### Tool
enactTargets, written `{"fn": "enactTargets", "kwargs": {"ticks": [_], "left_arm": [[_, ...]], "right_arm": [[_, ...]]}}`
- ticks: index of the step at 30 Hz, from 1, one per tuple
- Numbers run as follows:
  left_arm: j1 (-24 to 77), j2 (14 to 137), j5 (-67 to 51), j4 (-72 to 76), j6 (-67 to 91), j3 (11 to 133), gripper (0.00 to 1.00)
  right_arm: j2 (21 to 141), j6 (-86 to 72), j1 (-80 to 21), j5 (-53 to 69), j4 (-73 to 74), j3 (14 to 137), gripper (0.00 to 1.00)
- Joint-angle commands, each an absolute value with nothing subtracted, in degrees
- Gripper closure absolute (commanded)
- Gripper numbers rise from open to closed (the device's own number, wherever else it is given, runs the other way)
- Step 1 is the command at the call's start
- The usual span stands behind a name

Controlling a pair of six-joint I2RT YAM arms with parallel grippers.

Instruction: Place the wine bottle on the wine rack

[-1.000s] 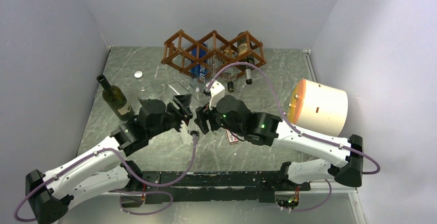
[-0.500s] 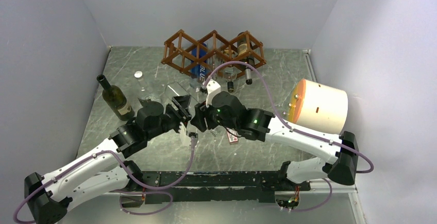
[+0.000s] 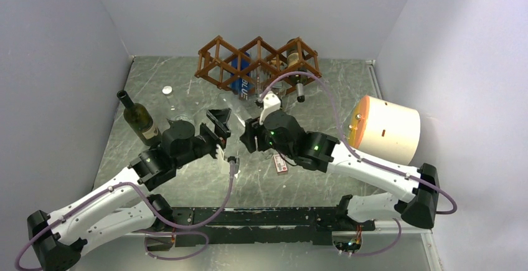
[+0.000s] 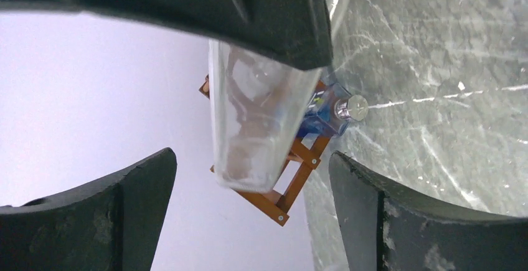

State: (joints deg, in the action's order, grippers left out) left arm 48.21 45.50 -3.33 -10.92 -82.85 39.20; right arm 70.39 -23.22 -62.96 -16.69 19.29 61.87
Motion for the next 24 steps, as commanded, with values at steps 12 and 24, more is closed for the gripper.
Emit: {"fn": "enactTargets", "kwargs": {"ticks": [12, 24], "left_arm": [[48.49, 43.27, -2.82, -3.94, -50.3, 43.58, 0.05], [45.03, 50.83, 32.21, -2.47, 1.78, 51.39, 0.05]], "right_arm": [[65.45, -31.47, -55.28, -25.32, 16.51, 59.98, 1.0], [71.35, -31.2, -53.88, -19.04, 11.85, 60.23, 1.0]]}}
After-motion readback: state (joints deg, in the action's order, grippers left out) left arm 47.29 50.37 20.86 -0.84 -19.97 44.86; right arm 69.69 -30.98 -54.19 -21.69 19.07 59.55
